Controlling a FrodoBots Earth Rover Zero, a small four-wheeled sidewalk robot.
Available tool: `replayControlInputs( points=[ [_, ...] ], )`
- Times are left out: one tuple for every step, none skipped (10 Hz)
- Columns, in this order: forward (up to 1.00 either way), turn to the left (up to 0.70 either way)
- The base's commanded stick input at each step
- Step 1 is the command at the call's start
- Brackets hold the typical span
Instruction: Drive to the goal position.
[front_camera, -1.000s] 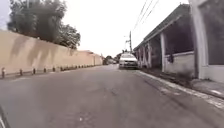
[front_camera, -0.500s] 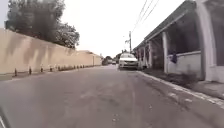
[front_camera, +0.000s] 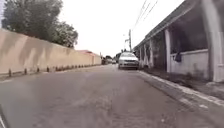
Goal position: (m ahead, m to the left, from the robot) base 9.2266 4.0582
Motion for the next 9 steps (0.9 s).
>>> replayControlInputs(
  points=[
    [0.70, 0.01],
    [0.70, 0.01],
    [0.70, 0.01],
    [0.70, 0.01],
    [0.70, 0.01],
    [0.70, 0.01],
    [0.70, 0.01],
    [0.70, 0.01],
    [0.70, 0.01]
  ],
)
